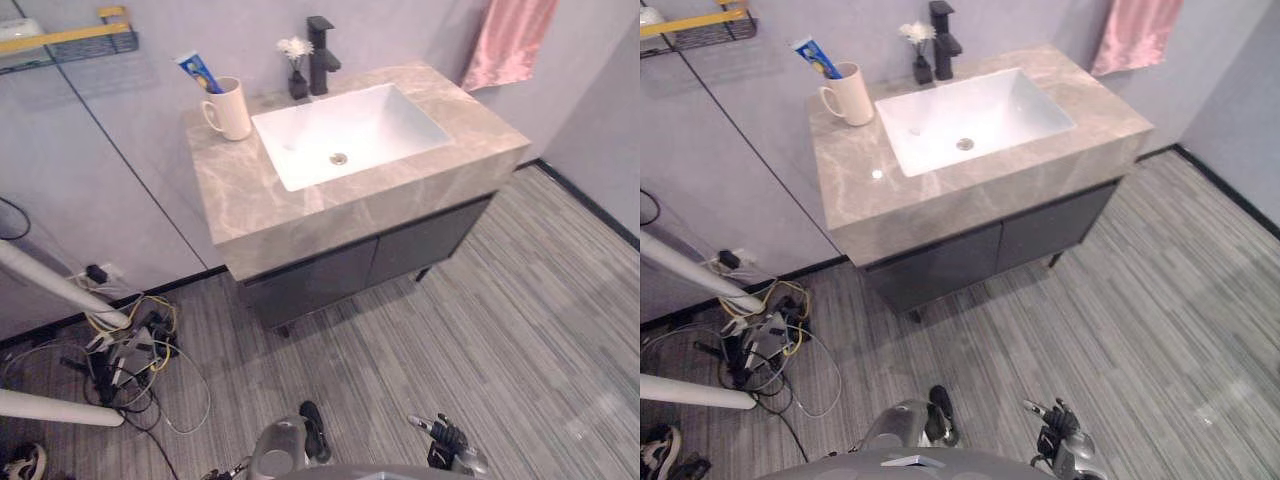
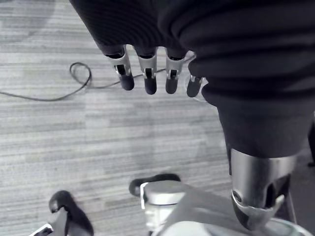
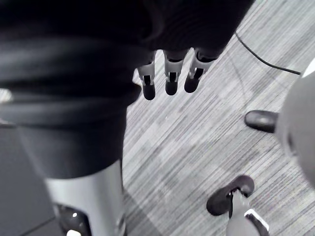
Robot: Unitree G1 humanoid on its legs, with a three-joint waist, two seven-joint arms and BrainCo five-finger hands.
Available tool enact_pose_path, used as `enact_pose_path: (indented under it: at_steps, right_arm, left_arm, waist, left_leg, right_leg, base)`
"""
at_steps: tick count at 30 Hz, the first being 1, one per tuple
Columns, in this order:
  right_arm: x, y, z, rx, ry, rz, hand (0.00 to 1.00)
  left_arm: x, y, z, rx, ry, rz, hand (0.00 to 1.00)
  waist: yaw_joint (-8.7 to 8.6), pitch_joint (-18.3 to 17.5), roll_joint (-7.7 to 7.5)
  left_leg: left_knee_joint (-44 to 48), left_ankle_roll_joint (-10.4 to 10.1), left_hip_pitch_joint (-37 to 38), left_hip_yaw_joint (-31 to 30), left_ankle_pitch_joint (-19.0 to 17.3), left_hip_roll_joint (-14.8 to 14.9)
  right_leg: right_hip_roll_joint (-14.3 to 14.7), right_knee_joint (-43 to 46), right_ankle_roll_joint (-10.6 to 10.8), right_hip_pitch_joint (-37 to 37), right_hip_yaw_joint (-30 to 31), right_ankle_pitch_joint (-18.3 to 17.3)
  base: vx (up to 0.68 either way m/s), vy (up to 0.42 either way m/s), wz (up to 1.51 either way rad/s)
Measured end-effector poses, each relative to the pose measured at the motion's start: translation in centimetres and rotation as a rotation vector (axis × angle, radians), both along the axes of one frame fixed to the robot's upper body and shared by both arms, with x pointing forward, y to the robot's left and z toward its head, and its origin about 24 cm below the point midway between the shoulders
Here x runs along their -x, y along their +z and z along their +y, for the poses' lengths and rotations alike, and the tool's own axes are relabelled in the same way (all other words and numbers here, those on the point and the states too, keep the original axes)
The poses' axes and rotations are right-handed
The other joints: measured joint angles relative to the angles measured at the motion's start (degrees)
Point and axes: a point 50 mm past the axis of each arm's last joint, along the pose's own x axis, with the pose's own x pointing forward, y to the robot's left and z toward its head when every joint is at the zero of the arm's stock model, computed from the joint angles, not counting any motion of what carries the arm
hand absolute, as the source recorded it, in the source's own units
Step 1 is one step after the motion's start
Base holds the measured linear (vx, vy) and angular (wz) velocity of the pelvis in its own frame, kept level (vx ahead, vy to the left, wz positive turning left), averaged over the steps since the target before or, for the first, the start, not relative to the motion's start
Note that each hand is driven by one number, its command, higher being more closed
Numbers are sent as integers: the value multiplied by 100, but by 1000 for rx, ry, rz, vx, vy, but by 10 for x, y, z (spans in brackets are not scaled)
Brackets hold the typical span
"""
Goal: Organize washtable
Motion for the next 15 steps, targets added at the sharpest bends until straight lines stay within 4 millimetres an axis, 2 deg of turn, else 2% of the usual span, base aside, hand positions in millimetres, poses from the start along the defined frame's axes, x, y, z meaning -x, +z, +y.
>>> enact_pose_path:
  at_steps: [1, 2, 3, 5, 6, 7, 8, 9, 10, 11, 12, 13, 15]
  right_arm:
    - [10, -1, -5, 9, -18, 23, 0]
    - [22, -3, -11, 14, -61, 45, 0]
    - [25, -3, -13, 19, -71, 49, 0]
    - [37, -3, -22, 31, -125, 78, 0]
    - [44, -4, -25, 35, -145, 94, 0]
    - [49, -4, -28, 41, -169, 110, 0]
    - [52, -4, -30, 42, -186, 121, 0]
    - [58, -4, -35, 49, -220, 139, 0]
    - [57, -3, -38, 56, -230, 133, 0]
    - [48, -2, -42, 63, -237, 107, 0]
    - [41, -2, -36, 44, -230, 88, 0]
    - [37, -3, -31, 26, -225, 72, 0]
    - [34, -2, -31, 22, -219, 63, 0]
  left_arm:
    - [2, 0, -1, -1, 5, 4, 0]
    - [6, -1, -1, 0, 9, 13, 0]
    - [7, -1, -1, 0, 11, 13, 0]
    - [3, 0, 0, 1, 27, -1, 0]
    - [1, 0, 2, -3, 33, -4, 0]
    - [1, 0, 1, -2, 24, -4, 0]
    - [2, 0, 0, 3, 23, -2, 0]
    - [10, -2, -8, 30, 46, 8, 0]
    - [11, -3, -13, 43, 58, 7, 0]
    - [24, -5, -18, 61, 83, 36, 0]
    - [32, -6, -21, 72, 101, 61, 0]
    - [35, -5, -19, 63, 119, 60, 0]
    - [38, -5, -20, 65, 132, 60, 0]
  waist:
    - [13, 2, 21]
    - [25, -1, 46]
    - [26, -3, 74]
    - [-26, -44, 86]
    - [-18, -22, 114]
    - [-23, 27, 152]
    - [-21, 57, 145]
    - [51, 10, 251]
    - [93, -19, 344]
    - [195, 1, 502]
    - [220, -32, 441]
    - [224, -101, 334]
    - [270, -112, 342]
  left_leg:
    - [372, -84, -135, -427, 56, 63]
    - [447, -179, -142, -702, 110, 62]
    - [419, -205, -143, -806, 116, 50]
    - [258, -499, -147, -1367, 87, -70]
    - [297, -560, -178, -1654, 62, -132]
    - [640, -653, -327, -2111, 72, -255]
    - [731, -817, -462, -2459, -165, -398]
    - [-69, -1145, -243, -3602, -536, -945]
    - [-491, -1181, -101, -4020, -522, -1079]
    - [-925, -991, 233, -4424, -358, -1216]
    - [-1089, -1042, 389, -4310, -507, -1245]
    - [-992, -1026, 434, -4345, -753, -1427]
    - [-730, -750, 520, -4216, -937, -1524]
  right_leg:
    - [-4, 87, -80, -51, 264, -49]
    - [-7, 82, -65, -118, 553, -43]
    - [-6, 67, -72, -176, 680, -17]
    - [7, -24, -81, -331, 978, 101]
    - [11, -25, -82, -388, 1118, 132]
    - [11, -25, -137, -396, 1286, 182]
    - [-4, -18, -139, -359, 1367, 182]
    - [-56, 13, -139, -425, 1710, 179]
    - [-31, 26, -130, -483, 1914, 173]
    - [-18, 136, -84, -609, 2429, 144]
    - [-25, 165, -67, -702, 2787, 118]
    - [-81, 374, -14, -924, 3156, 109]
    - [-83, 634, 107, -1044, 3631, -25]
  base:
    - [-82, 18, -113]
    - [-46, 27, -113]
    - [-1, 33, -93]
    - [21, 39, -66]
    - [23, 8, -60]
    - [-39, -26, -48]
    - [-110, -8, -78]
    - [-145, 66, -91]
    - [-60, 190, -169]
    - [51, 156, -168]
    - [186, 143, -187]
    - [201, 57, -132]
    - [217, 78, -127]
